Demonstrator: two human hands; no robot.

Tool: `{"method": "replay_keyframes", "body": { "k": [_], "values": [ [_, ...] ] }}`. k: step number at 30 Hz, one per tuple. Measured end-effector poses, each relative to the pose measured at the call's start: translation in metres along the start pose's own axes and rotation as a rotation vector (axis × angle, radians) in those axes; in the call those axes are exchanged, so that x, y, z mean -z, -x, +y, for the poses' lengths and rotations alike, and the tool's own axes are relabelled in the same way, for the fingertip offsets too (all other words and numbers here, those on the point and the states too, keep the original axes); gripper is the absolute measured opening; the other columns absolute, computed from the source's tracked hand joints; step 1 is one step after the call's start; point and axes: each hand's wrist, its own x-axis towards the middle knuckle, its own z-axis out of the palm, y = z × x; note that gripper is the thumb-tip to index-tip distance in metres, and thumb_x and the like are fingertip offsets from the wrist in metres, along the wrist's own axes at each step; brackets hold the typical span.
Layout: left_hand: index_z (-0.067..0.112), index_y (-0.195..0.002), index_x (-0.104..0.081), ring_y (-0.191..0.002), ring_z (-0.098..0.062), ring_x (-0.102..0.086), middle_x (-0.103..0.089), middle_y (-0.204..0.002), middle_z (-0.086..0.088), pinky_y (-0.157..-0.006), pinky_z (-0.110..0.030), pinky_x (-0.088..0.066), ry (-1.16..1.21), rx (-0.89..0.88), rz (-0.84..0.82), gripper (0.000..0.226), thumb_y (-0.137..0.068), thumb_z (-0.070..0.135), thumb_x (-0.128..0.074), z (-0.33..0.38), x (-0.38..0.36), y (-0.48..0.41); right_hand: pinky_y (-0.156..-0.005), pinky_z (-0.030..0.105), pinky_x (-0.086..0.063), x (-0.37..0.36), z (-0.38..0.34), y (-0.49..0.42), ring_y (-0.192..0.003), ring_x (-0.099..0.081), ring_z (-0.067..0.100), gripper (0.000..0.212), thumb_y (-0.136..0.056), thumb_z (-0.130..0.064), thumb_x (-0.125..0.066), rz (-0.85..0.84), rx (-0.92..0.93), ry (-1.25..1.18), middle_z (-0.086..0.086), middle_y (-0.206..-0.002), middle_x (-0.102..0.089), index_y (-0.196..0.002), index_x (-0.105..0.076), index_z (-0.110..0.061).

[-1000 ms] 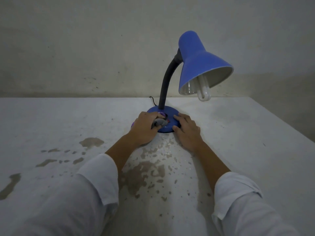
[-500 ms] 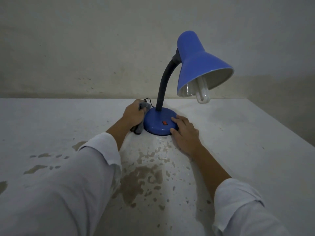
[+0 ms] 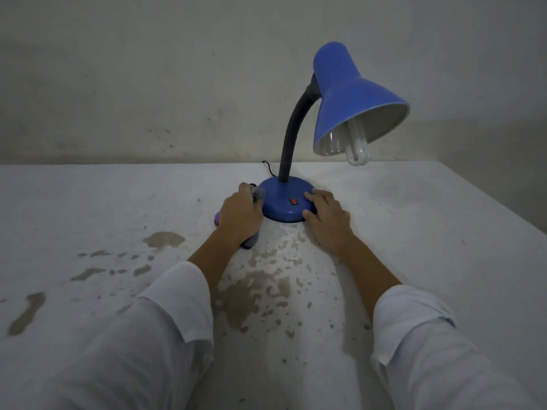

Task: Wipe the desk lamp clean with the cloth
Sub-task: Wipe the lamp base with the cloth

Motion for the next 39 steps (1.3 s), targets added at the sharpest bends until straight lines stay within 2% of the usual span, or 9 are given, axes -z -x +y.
{"method": "replay_keyframes", "body": {
  "k": [11,14,19,21,23,26,28,33,39],
  "values": [
    [0.009,-0.111,-0.050,-0.091,-0.035,-0.059,-0.065,-0.100,-0.018,-0.083,-0.046,-0.048,-0.026,-0.211,-0.226,0.023,-0.094,0.019,-0.040,0.009,0.003,0.044,-0.109,0.040,-0.029,0.004,-0.003,0.002,-0.136,-0.034,0.022,0.046,-0.096,-0.028,-0.043,-0.071,-0.022,0.009,0.001,-0.152,-0.029,-0.141,-0.037,-0.021],
    [0.010,-0.112,-0.051,-0.092,-0.031,-0.059,-0.064,-0.104,-0.014,-0.082,-0.043,-0.049,0.052,-0.206,-0.227,0.022,-0.093,0.019,-0.044,0.013,0.005,0.051,-0.114,0.034,-0.023,0.011,-0.007,0.010,-0.139,-0.030,0.021,0.043,-0.097,-0.021,-0.040,-0.103,-0.043,-0.164,0.007,-0.152,-0.030,-0.139,-0.040,-0.014],
    [0.006,-0.103,-0.049,-0.084,-0.017,-0.052,-0.056,-0.096,-0.007,-0.067,-0.023,-0.040,0.271,-0.120,-0.083,0.026,-0.086,0.021,-0.062,0.024,0.017,0.059,-0.087,0.020,-0.039,0.024,-0.016,0.038,-0.106,-0.057,0.025,0.024,-0.092,-0.012,-0.050,0.148,0.052,-0.274,0.013,-0.114,-0.064,-0.110,-0.064,-0.006],
    [0.008,-0.099,-0.050,-0.084,-0.017,-0.052,-0.057,-0.095,-0.007,-0.070,-0.023,-0.040,0.322,-0.085,-0.061,0.027,-0.083,0.022,-0.067,0.032,0.019,0.063,-0.071,0.017,-0.041,0.029,-0.025,0.050,-0.089,-0.059,0.022,0.019,-0.093,-0.015,-0.050,0.129,0.048,-0.343,0.011,-0.097,-0.068,-0.099,-0.066,-0.006],
    [0.006,-0.101,-0.054,-0.084,-0.017,-0.051,-0.056,-0.094,-0.006,-0.071,-0.023,-0.038,0.329,-0.081,-0.059,0.029,-0.082,0.023,-0.068,0.039,0.019,0.069,-0.071,0.023,-0.044,0.035,-0.035,0.062,-0.082,-0.059,0.022,0.022,-0.095,-0.020,-0.046,0.061,0.007,-0.451,0.010,-0.089,-0.065,-0.092,-0.063,-0.006],
    [0.008,-0.102,-0.055,-0.085,-0.017,-0.053,-0.056,-0.095,-0.003,-0.068,-0.022,-0.040,0.392,-0.067,-0.087,0.024,-0.085,0.024,-0.063,0.049,0.018,0.084,-0.081,0.027,-0.044,0.042,-0.047,0.074,-0.090,-0.057,0.018,0.026,-0.097,-0.031,-0.042,-0.018,-0.030,-0.552,0.005,-0.096,-0.062,-0.100,-0.061,-0.013],
    [0.012,-0.105,-0.054,-0.092,-0.020,-0.057,-0.058,-0.101,-0.003,-0.078,-0.027,-0.048,0.473,-0.026,-0.146,0.019,-0.088,0.020,-0.059,0.051,0.017,0.091,-0.085,0.025,-0.042,0.044,-0.052,0.076,-0.100,-0.056,0.018,0.031,-0.097,-0.033,-0.042,-0.061,-0.028,-0.543,0.006,-0.111,-0.061,-0.115,-0.057,-0.012],
    [0.009,-0.124,-0.052,-0.109,-0.024,-0.060,-0.059,-0.123,-0.014,-0.092,-0.034,-0.052,0.652,0.017,-0.288,0.035,-0.089,0.003,-0.050,0.046,0.024,0.096,-0.081,0.021,-0.040,0.047,-0.055,0.077,-0.102,-0.054,0.017,0.036,-0.091,-0.018,-0.053,-0.040,0.031,-0.471,0.007,-0.118,-0.058,-0.126,-0.051,-0.012],
    [0.007,-0.111,-0.060,-0.110,-0.020,-0.059,-0.063,-0.118,-0.008,-0.089,-0.020,-0.043,0.345,-0.058,-0.119,0.031,-0.087,-0.004,-0.043,0.007,0.035,0.064,-0.080,0.025,-0.044,0.051,-0.054,0.058,-0.093,-0.051,0.014,0.040,-0.080,-0.016,-0.065,0.059,-0.017,-0.353,0.000,-0.104,-0.055,-0.118,-0.054,-0.013]
  ]
}}
